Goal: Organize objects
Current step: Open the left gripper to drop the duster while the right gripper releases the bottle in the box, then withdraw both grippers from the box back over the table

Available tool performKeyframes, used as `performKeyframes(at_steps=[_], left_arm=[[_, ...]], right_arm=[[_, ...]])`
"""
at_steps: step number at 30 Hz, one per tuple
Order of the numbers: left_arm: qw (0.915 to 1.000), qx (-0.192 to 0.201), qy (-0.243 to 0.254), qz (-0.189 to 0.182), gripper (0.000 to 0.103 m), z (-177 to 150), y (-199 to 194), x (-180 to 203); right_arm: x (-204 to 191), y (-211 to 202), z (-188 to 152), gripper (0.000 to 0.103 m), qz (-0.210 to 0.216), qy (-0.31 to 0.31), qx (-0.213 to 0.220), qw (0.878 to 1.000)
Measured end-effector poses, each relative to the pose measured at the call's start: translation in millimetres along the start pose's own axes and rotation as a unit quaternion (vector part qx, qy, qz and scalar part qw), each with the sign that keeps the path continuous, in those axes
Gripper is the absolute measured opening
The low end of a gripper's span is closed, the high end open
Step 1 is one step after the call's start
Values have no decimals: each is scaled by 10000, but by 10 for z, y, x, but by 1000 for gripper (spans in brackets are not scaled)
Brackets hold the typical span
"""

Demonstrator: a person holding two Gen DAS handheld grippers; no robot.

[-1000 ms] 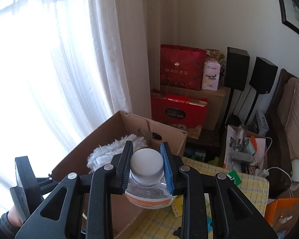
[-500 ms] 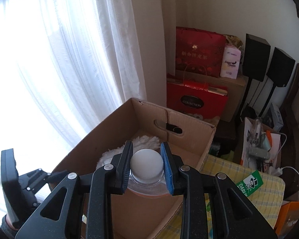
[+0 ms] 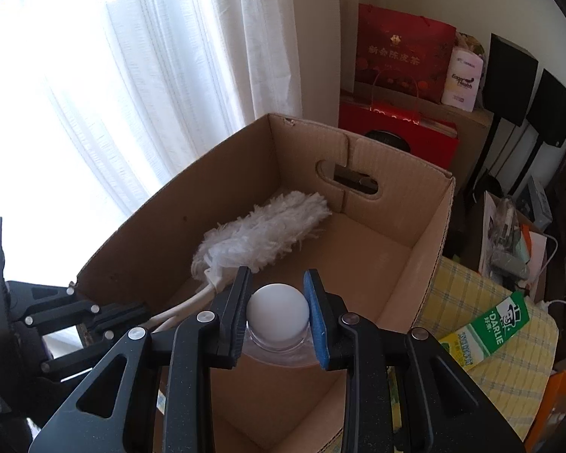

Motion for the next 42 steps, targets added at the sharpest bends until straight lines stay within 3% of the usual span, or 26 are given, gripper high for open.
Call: performKeyframes(at_steps=[3,5,8,9,16,20,24,25,28,30,33,34,39,42], left_arm=[[9981,-172,-338,490,3,38,122,-132],[9977,-94,-481,469,4,10,107,-165],[9983,56,-559,139,33,-64,23,-124],[9984,113,-553,93,42,-76,-10,-95],[9987,126,-493,39,46,-118,-76,-28],[9990,64,-434,40,46,-69,8,-37],[9991,-182,-316,222,26,17,222,-45],[9987,-230,-361,277,26,36,248,-72],[9943,-201,-580,867,26,66,250,-159],[9946,-95,-776,678,35,59,194,-213],[9939,238,-1078,-4,71,10,41,-240],[9931,368,-1108,-103,78,-9,-17,-223],[9903,725,-1106,-422,87,-15,-259,-77],[9891,879,-1038,-572,88,19,-377,49]], right_arm=[[-34,34,-33,28,-25,-73,-85,9999],[-51,73,-48,28,-41,-107,-157,9998],[-62,161,-63,24,-77,-153,-290,9994],[-66,183,-57,7,-10,-174,-315,9994],[-79,111,-29,11,-140,-133,-258,9995],[37,-101,-42,27,11,66,26,10000],[119,-344,-109,29,61,149,258,9995],[137,-401,-138,30,49,160,306,9994],[186,-562,-249,35,-41,149,450,9989],[244,-692,-362,42,-149,161,560,9982],[345,-831,-506,55,-286,202,651,9973],[398,-885,-566,57,-357,236,677,9968],[664,-1091,-813,75,-504,527,741,9946],[783,-1161,-973,77,-607,643,733,9934]])
Point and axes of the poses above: each gripper's, at about its wrist camera, not at the fingertips, and y roughly the way its jaws point, x to its right, z to its top, the point moved 1 cm from there along y, roughly the way its jaws point, and after that the axes turned 10 degrees about -x, right-handed, at the moved point
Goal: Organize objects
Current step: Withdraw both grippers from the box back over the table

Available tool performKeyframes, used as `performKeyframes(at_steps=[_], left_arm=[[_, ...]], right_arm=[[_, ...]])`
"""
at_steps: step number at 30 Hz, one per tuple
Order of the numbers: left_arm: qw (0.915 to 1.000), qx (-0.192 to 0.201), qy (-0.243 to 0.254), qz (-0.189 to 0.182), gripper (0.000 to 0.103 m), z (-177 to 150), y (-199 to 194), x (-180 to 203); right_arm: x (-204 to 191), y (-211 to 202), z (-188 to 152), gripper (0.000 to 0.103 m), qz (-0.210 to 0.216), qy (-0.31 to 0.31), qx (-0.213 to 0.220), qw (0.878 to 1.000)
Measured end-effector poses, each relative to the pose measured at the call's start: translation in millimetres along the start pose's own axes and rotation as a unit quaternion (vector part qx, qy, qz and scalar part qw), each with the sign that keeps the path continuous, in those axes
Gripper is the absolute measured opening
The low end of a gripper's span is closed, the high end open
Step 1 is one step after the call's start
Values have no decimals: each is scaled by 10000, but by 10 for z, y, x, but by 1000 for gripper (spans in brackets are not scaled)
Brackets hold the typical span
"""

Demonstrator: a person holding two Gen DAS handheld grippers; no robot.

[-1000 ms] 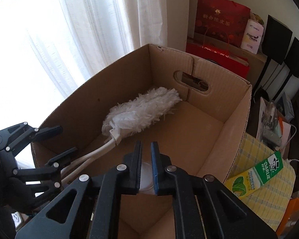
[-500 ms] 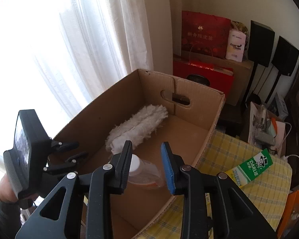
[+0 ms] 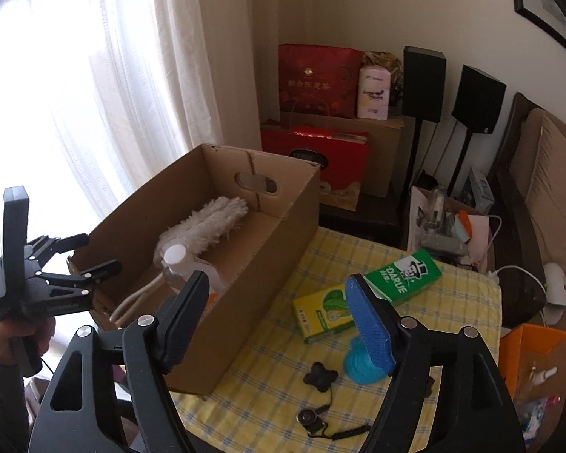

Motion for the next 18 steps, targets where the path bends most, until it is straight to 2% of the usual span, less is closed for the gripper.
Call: performKeyframes(at_steps=[5,9,18], left_arm=[[9992,228,174,-278,89,-38,-166,289],[9975,364,386,-460,95,-161,-371,603],[9893,525,1117,-781,96,-419,-601,1341]], right_arm=[[197,-54,-253,78,-317,106,-66,9994],[362,-60,-448,79,-468,260,-126,9985],[713,-68,-797,79,-652,669,-166,9955]])
Point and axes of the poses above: each gripper's, at about its wrist camera, not at the fingertips, and y roughly the way its jaws point, x to its right, z to its top, the point moved 1 cm from there along y, roughly the way its jaws point, and after that the axes turned 10 degrees about -x, right-handed, at the moved point
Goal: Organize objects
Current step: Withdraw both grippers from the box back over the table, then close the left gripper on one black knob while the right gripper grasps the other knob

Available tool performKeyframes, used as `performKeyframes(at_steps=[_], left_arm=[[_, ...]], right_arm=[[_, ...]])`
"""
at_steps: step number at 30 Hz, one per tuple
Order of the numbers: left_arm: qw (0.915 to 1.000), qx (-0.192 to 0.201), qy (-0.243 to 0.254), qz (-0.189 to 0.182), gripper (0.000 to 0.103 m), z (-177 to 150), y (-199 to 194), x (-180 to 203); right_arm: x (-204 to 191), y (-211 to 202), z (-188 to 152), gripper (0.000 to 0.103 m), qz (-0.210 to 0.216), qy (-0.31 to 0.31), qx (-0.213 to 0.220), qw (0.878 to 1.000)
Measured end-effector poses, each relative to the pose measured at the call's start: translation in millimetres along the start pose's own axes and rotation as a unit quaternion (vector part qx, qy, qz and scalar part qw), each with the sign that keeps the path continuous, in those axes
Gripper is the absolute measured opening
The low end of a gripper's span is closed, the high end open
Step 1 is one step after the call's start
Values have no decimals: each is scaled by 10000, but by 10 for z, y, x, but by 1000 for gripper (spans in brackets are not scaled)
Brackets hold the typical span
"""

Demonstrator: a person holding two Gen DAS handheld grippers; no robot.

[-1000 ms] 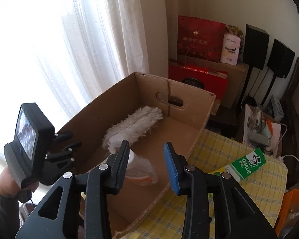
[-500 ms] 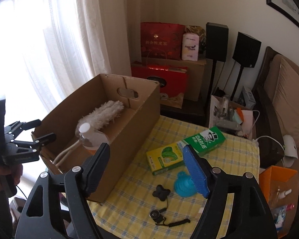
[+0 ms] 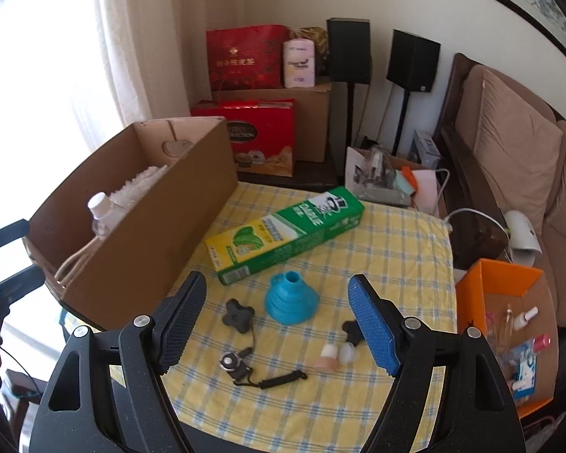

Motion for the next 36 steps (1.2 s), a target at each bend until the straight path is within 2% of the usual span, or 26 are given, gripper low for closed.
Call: performKeyframes(at_steps=[3,6,13,18,28,32,36], left_arm=[[9998,43,197,44,96,-23,14,243],[9996,64,262,-108,101,-26,39,419],[9988,2,50,-489,102,-21,176,562],[9979,-42,-121,-634,102,2,301,643],[9967,-274,-165,-745,102,39,652,895],[9981,-264,-89,-543,102,38,790,993],[9975,-421,-51,-558,102,6,962,1072]], right_arm=[[91,8,-83,79,-44,67,-25,10000],[160,9,-153,79,-104,118,-27,9999],[404,37,-276,79,-213,389,-77,9990],[592,120,-338,79,-375,604,-134,9974],[851,346,-426,79,-435,846,-324,9949],[948,451,-432,79,-416,928,-400,9940],[1016,570,-452,79,-454,916,-469,9937]])
Point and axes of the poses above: each gripper's, at about its wrist camera, not at the fingertips, and y roughly the way its jaws point, x to its right, z to its top, the point moved 1 cm from there along y, roughly the way its jaws point, and after that the axes turned 10 degrees about -x, right-handed, at the moved point
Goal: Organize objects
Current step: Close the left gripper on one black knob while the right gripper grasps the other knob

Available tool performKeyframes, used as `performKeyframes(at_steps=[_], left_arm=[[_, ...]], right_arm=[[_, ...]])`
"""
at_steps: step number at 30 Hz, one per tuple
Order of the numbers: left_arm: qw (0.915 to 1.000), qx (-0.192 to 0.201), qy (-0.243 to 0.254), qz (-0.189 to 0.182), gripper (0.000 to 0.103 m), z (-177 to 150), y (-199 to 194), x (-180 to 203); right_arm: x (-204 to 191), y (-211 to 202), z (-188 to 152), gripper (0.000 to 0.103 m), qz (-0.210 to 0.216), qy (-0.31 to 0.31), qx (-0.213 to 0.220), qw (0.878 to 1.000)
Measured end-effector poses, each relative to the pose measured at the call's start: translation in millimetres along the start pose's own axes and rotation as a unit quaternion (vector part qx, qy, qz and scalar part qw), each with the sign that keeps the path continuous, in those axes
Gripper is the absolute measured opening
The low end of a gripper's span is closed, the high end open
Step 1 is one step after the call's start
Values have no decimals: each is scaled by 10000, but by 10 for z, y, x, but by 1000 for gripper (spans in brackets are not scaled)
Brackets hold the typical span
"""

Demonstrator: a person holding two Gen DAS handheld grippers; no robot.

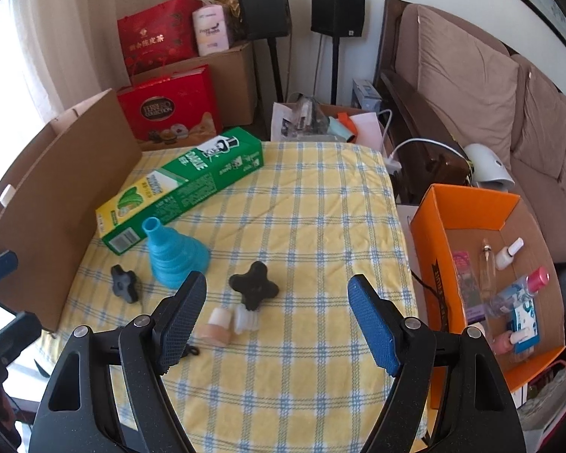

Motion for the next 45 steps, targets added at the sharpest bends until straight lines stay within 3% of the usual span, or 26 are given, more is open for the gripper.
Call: performKeyframes(at_steps=[10,23,32,35,38,40,45], left_arm=[[9995,-252,13,198,101,9,483,19],[9979,-576,-288,78,96,69,935,-149],[9957,-795,-468,-25,77,72,1132,-250],[9951,-872,-465,-50,63,63,1194,-256],[9956,-834,-417,-33,51,75,1197,-245],[9954,-846,-433,-108,34,89,1196,-256],[9955,-814,-470,-140,34,95,1175,-274]], right_arm=[[-43,334,-13,77,-8,-396,-166,9991],[-172,748,27,73,-13,-908,-409,9950],[-180,919,61,58,68,-1055,-505,9931],[-189,918,64,40,181,-1077,-484,9928],[-188,912,86,36,157,-1046,-447,9934],[-169,910,98,36,215,-961,-451,9941],[-131,809,101,36,313,-765,-342,9960]])
Point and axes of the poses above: each gripper's, at about its wrist camera, not at the fingertips, and y roughly the way its jaws point, x to its right, z to its top, the point moved 1 cm from there along y, roughly the way its jaws point, and after that the axes turned 10 degrees about -x, right-handed, at the moved point
